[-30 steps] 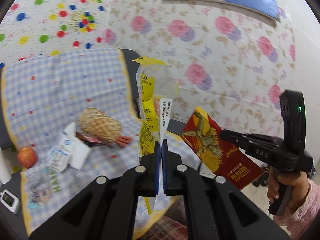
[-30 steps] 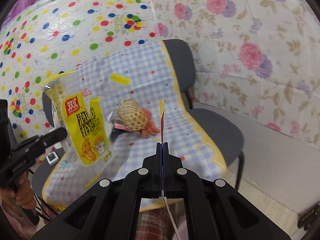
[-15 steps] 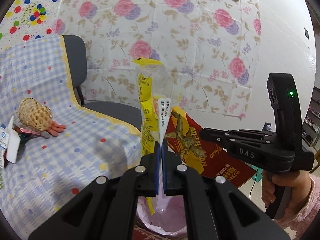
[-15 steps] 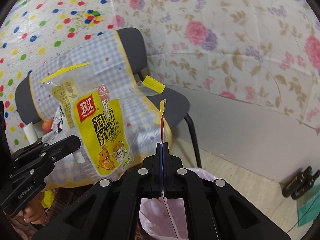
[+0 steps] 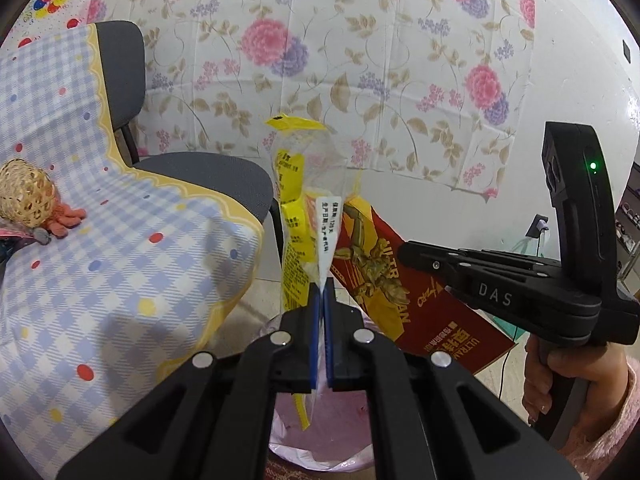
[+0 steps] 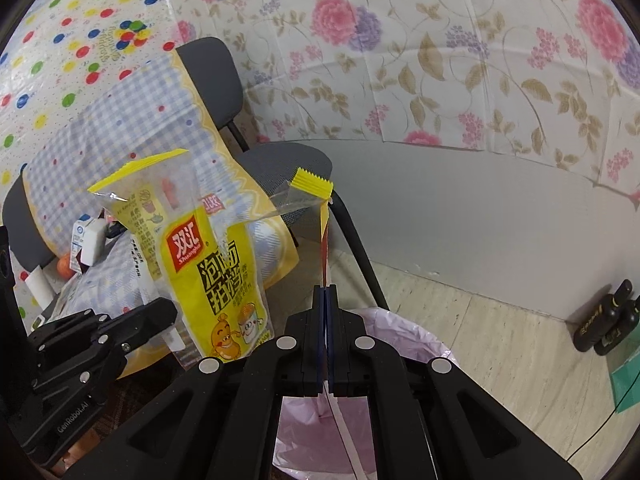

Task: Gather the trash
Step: 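Carry both items over the pink trash bin and open both grippers, then move both open grippers back over the chair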

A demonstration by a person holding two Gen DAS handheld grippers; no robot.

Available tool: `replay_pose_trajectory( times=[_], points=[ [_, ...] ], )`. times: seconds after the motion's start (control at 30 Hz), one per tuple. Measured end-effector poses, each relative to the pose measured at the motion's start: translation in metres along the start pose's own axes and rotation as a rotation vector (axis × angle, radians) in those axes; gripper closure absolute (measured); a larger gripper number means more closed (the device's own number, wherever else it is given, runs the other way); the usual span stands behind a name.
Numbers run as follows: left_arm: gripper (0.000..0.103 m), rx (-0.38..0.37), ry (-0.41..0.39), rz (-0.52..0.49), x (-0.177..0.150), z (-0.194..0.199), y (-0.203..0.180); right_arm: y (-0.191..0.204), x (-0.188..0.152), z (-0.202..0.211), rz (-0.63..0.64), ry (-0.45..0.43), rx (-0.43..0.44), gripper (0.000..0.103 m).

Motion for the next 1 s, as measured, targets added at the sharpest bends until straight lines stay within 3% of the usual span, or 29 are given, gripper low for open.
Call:
replay_pose_trajectory(
  times=[0.07,0.17,0.2,0.23,0.47,0.6,0.83,0.9,1.0],
  points=[
    [0.101,-0.001,0.017,0.009,-0.001,-0.008,0.001,-0.002,0.000,-0.004,-0.008,0.005,0.006,0.097],
    [0.078,0.001,0.042,0.024,-0.004,-0.016,0.004,-0.006,-0.002,-0.010,-0.023,0.019,0.013,0.094],
    [0.066,0.003,0.042,0.030,-0.004,-0.016,0.006,-0.008,-0.002,-0.011,-0.029,0.021,0.014,0.091],
    [0.061,0.001,0.043,0.036,-0.004,-0.016,0.008,-0.008,-0.002,-0.011,-0.033,0.021,0.014,0.089],
    [0.060,0.048,0.038,0.065,-0.003,-0.001,0.028,-0.008,0.010,0.000,-0.040,-0.013,0.011,0.088],
    [0.060,0.096,0.026,0.089,-0.002,0.016,0.047,0.004,0.018,0.008,-0.024,-0.030,0.024,0.081],
    [0.058,0.192,-0.006,0.116,0.001,0.050,0.077,0.049,0.035,0.022,0.116,-0.084,0.031,0.079],
    [0.056,0.217,-0.006,0.140,0.001,0.060,0.090,0.062,0.040,0.022,0.148,-0.095,0.031,0.071],
    [0.054,0.266,-0.028,0.175,0.000,0.079,0.113,0.081,0.048,0.018,0.175,-0.094,0.064,0.070]
  ],
)
Point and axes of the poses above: each gripper's, at about its wrist camera, not at the fingertips, and z roughly against the way its jaws point, y to its left, x to its top, the point moved 9 cm from there along -z, roughly the way its jaws point, and after that the axes turned 2 degrees about x, right-handed, at the moved point
